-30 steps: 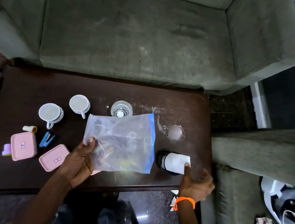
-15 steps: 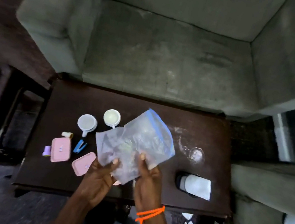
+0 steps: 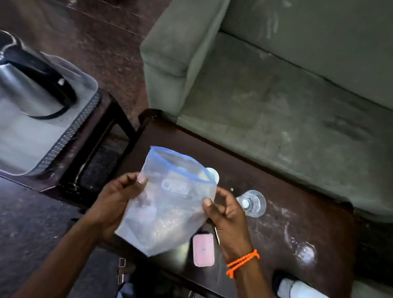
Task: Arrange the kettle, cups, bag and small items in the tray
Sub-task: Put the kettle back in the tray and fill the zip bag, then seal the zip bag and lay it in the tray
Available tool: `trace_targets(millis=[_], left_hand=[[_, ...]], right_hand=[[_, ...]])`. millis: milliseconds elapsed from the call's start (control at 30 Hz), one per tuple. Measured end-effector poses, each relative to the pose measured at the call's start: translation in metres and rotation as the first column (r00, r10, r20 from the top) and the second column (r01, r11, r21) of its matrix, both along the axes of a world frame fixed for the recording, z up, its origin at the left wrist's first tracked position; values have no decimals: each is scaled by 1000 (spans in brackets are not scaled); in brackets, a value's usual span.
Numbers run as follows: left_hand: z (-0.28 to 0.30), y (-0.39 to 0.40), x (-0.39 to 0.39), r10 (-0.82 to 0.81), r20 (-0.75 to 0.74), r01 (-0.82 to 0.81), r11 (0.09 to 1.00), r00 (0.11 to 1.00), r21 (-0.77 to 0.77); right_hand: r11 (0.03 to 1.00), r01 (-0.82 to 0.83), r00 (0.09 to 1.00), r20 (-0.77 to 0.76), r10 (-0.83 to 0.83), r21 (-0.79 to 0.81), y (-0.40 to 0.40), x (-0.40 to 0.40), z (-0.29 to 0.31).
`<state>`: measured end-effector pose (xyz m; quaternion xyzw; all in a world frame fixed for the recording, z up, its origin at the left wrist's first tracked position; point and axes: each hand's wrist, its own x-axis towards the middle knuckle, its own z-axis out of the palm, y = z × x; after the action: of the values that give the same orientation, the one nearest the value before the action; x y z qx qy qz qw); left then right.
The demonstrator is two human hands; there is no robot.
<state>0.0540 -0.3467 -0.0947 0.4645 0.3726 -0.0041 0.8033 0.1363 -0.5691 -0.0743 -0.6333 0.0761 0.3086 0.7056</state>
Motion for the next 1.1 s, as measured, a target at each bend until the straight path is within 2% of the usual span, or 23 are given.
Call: trace_targets(millis=[100,200,300,433,533,633,733,800,933,1033,1100], left_hand=[[-3,20,-3,62,-60,-52,988,996,143],[-12,31,-22,-59,-31,60,998,998,10],[-27,48,-40,-147,58,147,989,987,4],[-40,66,-47,-285,108,275,956,952,98],[-44,79,-47,-387,75,368,911,919,186],[-48,88,-45,-400,99,377,907,911,187],[-45,93,-40,-347,126,321,928,929,188],[-42,98,-37,-295,146,273,950,944,153],[-37,114,-35,-146,98,122,970,985,212],[-40,124,-37,8,42,-17,977,999,215],[-43,130,-39,108,-12,-102,964,994,247]], right_hand=[[999,-7,998,54,10,-53,28,-4,-6],[988,-151,986,73,149,24,41,-4,-9],[964,-245,969,51,241,108,49,7,-9],[984,-138,985,-87,148,114,63,26,-7],[987,-161,985,-56,160,-13,75,38,-10],[1000,7,989,-150,-6,2,89,42,-14],[978,191,943,-290,-160,79,101,35,-18],[990,117,950,-301,-87,82,105,23,-20],[978,-191,968,-147,203,88,103,1,-21],[900,-428,898,-76,434,84,108,-2,-17],[874,-483,873,-45,485,45,121,-4,-16]])
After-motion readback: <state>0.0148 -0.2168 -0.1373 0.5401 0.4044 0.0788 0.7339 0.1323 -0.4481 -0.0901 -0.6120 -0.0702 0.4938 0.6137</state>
